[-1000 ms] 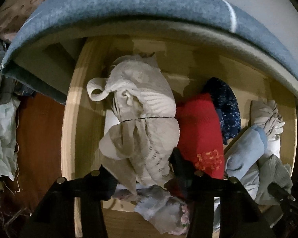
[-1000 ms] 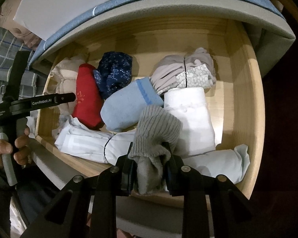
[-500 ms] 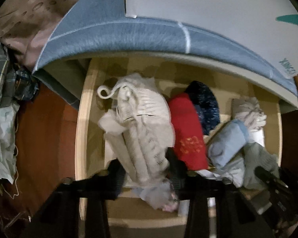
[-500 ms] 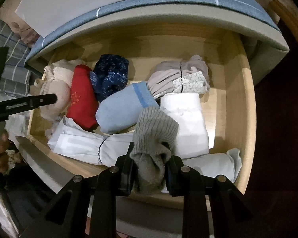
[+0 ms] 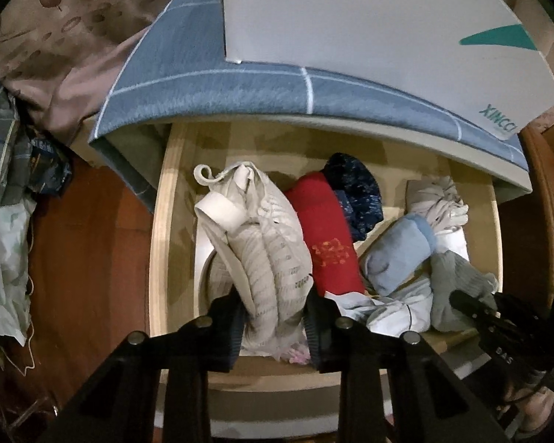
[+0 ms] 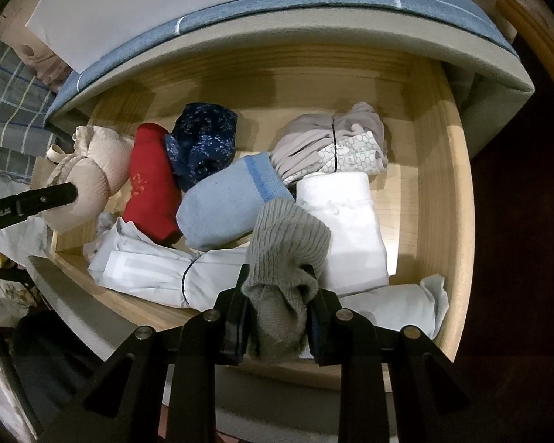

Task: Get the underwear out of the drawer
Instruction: 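Lift the cream lace underwear with the left tool toward the white box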

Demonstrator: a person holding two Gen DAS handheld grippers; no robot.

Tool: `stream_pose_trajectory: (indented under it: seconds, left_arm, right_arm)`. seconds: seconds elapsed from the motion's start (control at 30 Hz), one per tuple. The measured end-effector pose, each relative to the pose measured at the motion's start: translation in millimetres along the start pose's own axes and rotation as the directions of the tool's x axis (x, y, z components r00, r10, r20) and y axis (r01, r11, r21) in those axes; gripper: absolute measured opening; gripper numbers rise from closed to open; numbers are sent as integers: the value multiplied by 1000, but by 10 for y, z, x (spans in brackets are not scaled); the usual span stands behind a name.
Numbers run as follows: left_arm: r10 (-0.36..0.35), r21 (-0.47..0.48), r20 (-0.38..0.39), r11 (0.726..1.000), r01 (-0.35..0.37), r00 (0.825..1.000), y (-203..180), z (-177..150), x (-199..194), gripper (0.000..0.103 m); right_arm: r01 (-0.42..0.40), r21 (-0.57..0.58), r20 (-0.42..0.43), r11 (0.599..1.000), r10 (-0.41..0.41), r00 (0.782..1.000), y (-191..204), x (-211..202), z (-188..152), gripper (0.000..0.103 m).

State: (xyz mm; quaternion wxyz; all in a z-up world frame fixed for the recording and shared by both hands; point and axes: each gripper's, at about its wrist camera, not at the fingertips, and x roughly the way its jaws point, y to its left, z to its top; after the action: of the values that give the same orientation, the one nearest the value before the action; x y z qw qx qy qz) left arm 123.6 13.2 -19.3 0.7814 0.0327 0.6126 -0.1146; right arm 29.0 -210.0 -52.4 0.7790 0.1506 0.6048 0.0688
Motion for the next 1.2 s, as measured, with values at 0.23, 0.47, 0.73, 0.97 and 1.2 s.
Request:
stream_pose_trajectory:
  seconds: [0.23, 0.47, 0.73, 0.97, 1.2]
  left_arm:
    - [5, 23, 16, 1000, -6, 1000, -44, -42, -160, 27]
    - [-4, 47, 28, 999, 3, 1000, -94, -117, -341, 27]
    - [-17, 108, 52, 994, 11, 999, -181, -232, -676, 27]
    - [-24, 144, 85, 990, 11, 996, -255, -306, -984, 27]
    - [-48, 183, 139, 983, 22, 989, -349, -404, -1401, 27]
  right_arm:
    - [-1, 2, -2, 1000, 1, 1000, -3, 9, 3, 24]
    - [-4, 5, -5, 1000, 4, 1000, -6, 13, 22, 24]
    - [-4, 6, -6, 1000, 4, 1000, -12, 10, 36, 24]
    - [-5, 8, -8, 1000, 5, 1000, -14, 4, 46, 24]
    - [-6, 10, -9, 1000, 6, 1000, -16, -3, 43, 24]
